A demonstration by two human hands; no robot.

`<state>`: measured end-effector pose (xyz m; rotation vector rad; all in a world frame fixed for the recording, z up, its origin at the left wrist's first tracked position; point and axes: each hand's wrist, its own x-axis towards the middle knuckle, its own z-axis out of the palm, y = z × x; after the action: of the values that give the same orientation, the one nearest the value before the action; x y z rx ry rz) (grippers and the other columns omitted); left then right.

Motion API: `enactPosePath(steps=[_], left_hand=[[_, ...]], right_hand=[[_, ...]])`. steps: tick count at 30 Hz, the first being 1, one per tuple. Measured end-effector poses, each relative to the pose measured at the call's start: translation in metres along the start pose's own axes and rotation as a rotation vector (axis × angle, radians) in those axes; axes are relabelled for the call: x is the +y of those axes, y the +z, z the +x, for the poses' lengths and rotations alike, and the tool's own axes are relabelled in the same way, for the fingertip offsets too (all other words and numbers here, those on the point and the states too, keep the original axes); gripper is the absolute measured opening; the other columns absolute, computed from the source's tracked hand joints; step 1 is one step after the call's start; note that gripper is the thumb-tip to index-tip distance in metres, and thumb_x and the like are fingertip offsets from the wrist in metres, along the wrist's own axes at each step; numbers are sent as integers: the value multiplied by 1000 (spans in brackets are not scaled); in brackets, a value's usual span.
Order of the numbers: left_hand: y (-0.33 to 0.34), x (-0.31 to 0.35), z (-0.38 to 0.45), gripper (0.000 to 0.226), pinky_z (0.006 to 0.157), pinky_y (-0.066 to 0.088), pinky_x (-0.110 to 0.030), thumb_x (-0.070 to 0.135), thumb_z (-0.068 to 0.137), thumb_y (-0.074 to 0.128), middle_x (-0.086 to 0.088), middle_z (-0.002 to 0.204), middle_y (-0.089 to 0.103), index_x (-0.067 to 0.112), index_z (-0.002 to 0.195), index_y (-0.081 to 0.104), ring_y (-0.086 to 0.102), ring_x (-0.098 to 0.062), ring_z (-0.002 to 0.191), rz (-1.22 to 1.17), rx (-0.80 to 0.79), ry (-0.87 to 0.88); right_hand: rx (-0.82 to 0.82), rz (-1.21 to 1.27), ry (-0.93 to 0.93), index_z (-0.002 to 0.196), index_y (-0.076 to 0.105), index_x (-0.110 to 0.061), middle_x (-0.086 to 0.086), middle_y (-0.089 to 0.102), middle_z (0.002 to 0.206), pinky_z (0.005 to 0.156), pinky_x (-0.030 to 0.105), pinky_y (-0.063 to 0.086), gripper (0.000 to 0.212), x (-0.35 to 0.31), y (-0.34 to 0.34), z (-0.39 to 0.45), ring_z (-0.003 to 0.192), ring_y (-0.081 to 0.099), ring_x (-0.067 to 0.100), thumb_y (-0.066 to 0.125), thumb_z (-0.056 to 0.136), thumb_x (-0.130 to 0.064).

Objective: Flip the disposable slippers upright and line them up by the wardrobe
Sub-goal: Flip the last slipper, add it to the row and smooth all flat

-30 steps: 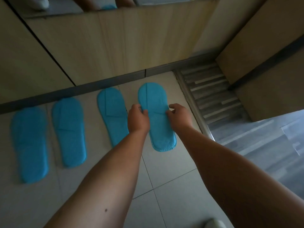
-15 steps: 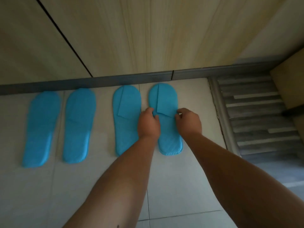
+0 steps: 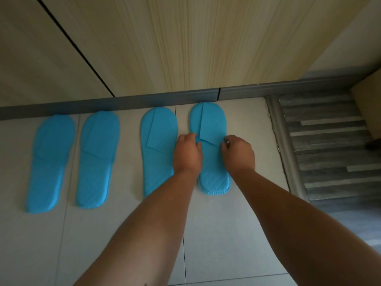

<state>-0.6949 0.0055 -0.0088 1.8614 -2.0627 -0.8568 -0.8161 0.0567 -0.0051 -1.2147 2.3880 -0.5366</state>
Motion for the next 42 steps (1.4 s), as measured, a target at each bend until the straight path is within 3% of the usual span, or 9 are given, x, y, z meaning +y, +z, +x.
enactPosePath(steps=[13, 26, 31, 35, 37, 39, 42], left_hand=[[3, 0, 1, 34, 93, 44, -40, 22, 93, 51, -16, 124, 50, 8, 124, 54, 54, -32, 108, 103, -20, 48], [-5, 3, 1, 29, 91, 46, -40, 20, 95, 45, -15, 123, 48, 6, 120, 51, 52, -31, 109, 229, -93, 95], [-17, -6, -2, 28, 87, 46, -42, 17, 91, 48, -12, 120, 53, 7, 116, 57, 53, -31, 104, 267, -24, 219], [-29, -31, -8, 33, 88, 39, -42, 22, 85, 50, -8, 125, 55, 13, 115, 60, 50, -31, 111, 403, 80, 245], [-30, -43, -11, 43, 101, 32, -43, 28, 87, 48, -10, 142, 45, 14, 127, 52, 39, -32, 129, 460, 48, 208], [-27, -54, -11, 58, 115, 16, -47, 37, 91, 41, -11, 157, 22, 15, 144, 31, 16, -31, 145, 515, -46, 171], [-20, -64, -9, 68, 119, 1, -51, 46, 95, 28, -9, 162, -1, 17, 151, 5, -5, -31, 148, 547, -118, 168]], right_hand=[[-14, -88, 12, 107, 62, -7, 13, 60, 97, 66, 31, 38, 26, -4, 0, 2, 78, 52, 24, 43, 95, -20], [-52, -185, 2, 111, 57, -7, 12, 49, 103, 71, 37, 49, 25, -11, -4, 8, 80, 51, 26, 40, 93, -12], [54, -248, -159, 104, 61, -6, 13, 53, 101, 74, 40, 49, 24, -14, -4, 6, 86, 50, 28, 46, 91, -20], [41, -295, -316, 112, 62, -8, 16, 54, 122, 88, 44, 42, 31, -21, 3, 4, 108, 49, 36, 48, 91, -25], [-23, -330, -383, 126, 56, -11, 17, 46, 139, 102, 47, 34, 39, -25, 9, 2, 127, 39, 38, 47, 92, -30], [-129, -409, -439, 141, 40, -15, 14, 30, 153, 113, 48, 20, 52, -27, 16, 0, 141, 22, 35, 40, 95, -38], [-240, -534, -459, 151, 14, -18, 8, 8, 161, 117, 47, 5, 62, -25, 28, 1, 147, 1, 30, 27, 98, -46]])
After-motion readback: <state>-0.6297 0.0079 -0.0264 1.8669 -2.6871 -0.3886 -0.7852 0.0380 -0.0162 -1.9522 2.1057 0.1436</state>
